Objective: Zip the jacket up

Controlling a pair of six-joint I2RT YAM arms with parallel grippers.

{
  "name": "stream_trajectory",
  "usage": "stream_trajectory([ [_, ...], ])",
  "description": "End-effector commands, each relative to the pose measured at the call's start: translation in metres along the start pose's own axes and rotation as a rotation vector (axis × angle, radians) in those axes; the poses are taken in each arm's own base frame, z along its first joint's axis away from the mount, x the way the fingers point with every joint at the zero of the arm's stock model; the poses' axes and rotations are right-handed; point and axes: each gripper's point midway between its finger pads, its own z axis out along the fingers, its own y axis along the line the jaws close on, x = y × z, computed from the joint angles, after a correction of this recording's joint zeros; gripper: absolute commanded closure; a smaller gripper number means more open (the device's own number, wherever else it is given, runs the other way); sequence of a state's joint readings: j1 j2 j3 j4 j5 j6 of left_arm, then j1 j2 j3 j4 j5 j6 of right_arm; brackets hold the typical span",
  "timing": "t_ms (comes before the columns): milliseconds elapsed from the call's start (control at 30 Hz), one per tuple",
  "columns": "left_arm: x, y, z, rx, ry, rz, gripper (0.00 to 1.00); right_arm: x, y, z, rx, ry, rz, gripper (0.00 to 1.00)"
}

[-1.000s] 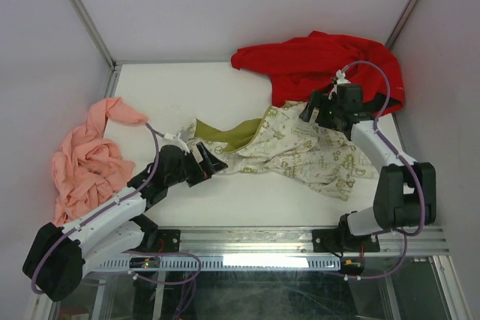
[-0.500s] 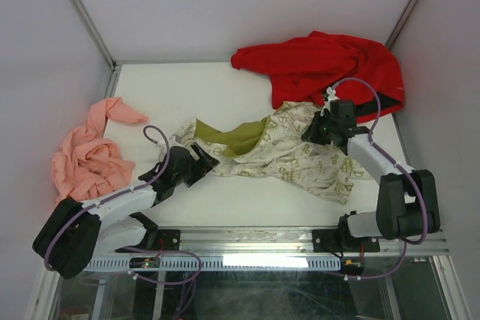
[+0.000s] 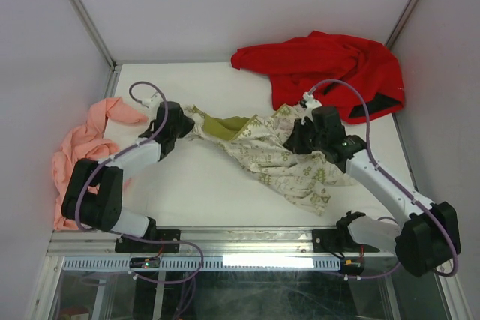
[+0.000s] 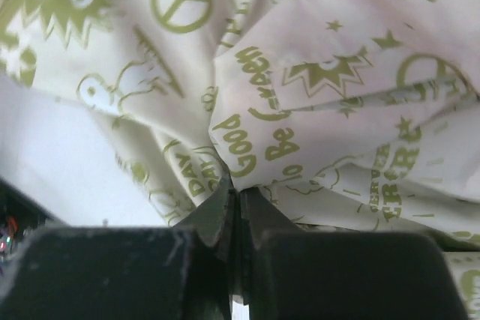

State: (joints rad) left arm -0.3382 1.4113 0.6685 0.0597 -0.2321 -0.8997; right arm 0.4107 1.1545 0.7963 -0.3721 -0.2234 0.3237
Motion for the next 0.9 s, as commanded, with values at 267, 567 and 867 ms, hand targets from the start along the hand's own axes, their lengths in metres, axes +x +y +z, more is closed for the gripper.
stream_trajectory([
  [267, -0.155, -0.220, 0.015, 0.419, -0.168, 0.294, 1.00, -0.006, 0.163, -0.056, -0.363, -0.091, -0.198, 1.00],
  [567, -0.167, -0.225, -0.001, 0.420, -0.198, 0.440, 1.00, 0.051, 0.254, -0.016, -0.512, 0.057, -0.337, 0.83],
  [867, -0.162, -0.164, -0.019, 0.254, -0.239, 0.462, 0.64, 0.054, 0.259, -0.012, -0.508, 0.127, -0.425, 0.34],
])
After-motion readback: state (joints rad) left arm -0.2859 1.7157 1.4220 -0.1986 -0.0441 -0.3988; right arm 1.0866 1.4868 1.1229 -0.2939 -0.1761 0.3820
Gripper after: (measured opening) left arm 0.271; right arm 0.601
